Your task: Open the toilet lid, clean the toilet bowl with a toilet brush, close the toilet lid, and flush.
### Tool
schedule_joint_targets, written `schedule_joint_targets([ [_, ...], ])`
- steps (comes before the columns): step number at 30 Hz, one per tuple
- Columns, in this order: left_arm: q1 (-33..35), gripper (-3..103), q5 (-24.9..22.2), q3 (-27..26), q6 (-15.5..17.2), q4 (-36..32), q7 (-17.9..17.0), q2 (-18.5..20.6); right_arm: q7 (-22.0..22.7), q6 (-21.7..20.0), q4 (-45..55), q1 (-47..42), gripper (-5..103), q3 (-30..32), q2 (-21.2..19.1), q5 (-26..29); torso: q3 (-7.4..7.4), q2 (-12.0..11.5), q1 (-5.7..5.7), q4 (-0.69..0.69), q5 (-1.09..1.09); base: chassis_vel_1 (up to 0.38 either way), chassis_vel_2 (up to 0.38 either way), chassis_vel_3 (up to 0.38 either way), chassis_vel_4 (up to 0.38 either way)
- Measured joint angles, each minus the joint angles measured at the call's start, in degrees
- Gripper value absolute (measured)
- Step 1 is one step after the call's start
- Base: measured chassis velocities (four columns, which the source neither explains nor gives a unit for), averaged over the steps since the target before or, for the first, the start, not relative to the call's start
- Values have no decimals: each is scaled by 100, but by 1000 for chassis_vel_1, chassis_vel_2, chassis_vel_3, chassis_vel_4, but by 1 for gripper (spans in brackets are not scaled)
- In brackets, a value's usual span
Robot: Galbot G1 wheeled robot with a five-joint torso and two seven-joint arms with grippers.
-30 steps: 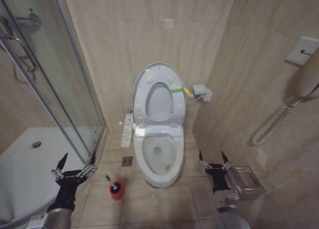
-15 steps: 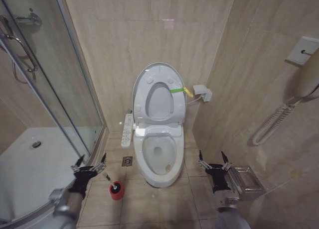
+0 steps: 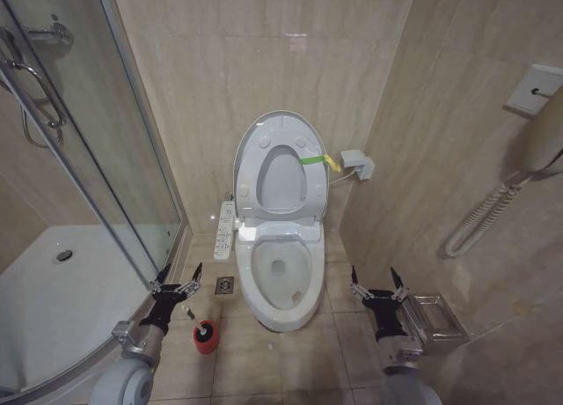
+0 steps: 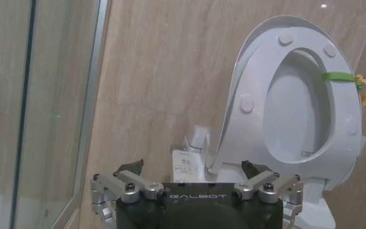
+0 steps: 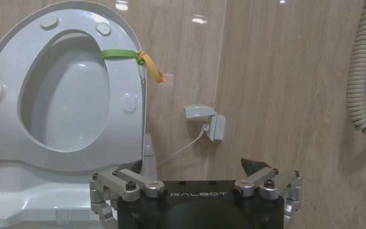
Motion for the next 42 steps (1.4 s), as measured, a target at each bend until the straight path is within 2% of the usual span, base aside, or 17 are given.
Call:
schedule_joint_targets([
  [5,55,100,199,2,-121,252,-69,-112,0,0,0,0,100,0,0,0,0,0,0,0,0,0,0,0,0],
  [8,89,100,362,21,-235,528,-248,-186,0,0,0,0,100,0,0,0,0,0,0,0,-1,0,0,0,0],
  [18,82,100,368,19,-506,1444,-334,-308,0,0,0,0,100,0,0,0,0,0,-1,0,0,0,0,0,0],
  [33,-399,100,376,134,-690,2674,-214,-377,0,0,0,0,100,0,0,0,0,0,0,0,-1,0,0,0,0],
  [42,-970,100,376,313,-975,3664,-3,-442,0,0,0,0,100,0,0,0,1,0,0,0,0,0,0,0,0],
])
